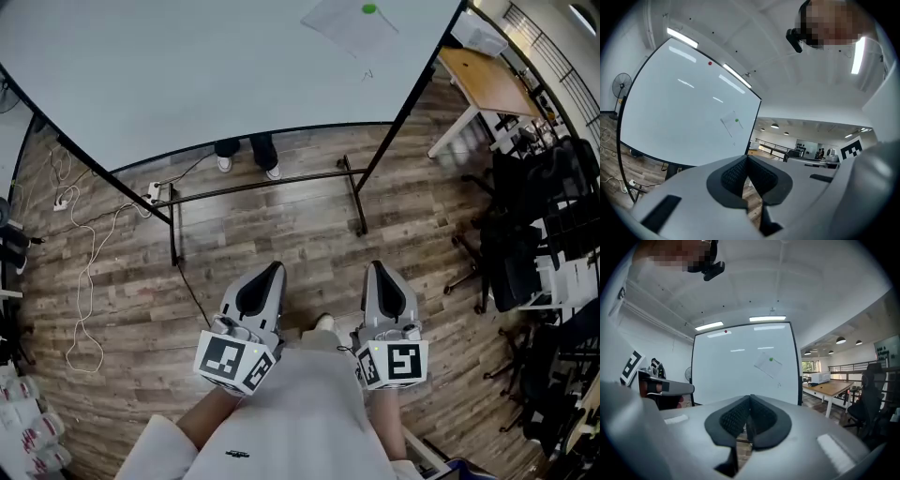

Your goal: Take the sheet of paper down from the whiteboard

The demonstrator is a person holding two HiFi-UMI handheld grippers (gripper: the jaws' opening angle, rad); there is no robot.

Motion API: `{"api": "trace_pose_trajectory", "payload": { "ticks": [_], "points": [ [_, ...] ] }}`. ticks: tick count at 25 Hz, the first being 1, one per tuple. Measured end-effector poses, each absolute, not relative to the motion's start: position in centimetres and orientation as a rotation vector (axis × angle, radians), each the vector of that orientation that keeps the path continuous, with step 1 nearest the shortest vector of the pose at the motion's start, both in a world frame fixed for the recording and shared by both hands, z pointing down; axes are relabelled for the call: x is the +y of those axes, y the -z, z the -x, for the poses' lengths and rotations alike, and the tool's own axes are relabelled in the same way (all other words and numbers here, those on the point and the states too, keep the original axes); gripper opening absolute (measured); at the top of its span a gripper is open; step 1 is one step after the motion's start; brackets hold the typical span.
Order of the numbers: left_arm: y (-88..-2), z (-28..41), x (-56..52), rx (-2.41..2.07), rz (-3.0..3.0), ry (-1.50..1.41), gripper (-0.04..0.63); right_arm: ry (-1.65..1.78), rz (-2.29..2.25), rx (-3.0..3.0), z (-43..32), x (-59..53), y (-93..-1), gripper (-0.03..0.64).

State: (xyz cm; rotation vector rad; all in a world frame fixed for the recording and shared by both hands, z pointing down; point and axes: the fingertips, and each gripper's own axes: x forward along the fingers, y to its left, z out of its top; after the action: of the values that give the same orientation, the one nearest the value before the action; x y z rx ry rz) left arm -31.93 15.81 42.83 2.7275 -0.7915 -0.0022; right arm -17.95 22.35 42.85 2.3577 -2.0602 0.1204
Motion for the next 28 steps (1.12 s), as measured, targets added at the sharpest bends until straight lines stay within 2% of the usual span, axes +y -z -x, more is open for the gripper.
{"api": "trace_pose_trajectory", "payload": {
  "ticks": [15,28],
  "points": [
    [-42.6,18.1,19.2,-0.827,-2.784,-0.051,0.006,-0.115,-2.385,-2.149,5.6,26.6,-43.0,0.012],
    [-43.3,11.4,11.7,-0.927,-2.761,-0.061,0.006,-0.11,-2.306,-2.267,-1.4,17.9,-42.9,0.012]
  ]
}}
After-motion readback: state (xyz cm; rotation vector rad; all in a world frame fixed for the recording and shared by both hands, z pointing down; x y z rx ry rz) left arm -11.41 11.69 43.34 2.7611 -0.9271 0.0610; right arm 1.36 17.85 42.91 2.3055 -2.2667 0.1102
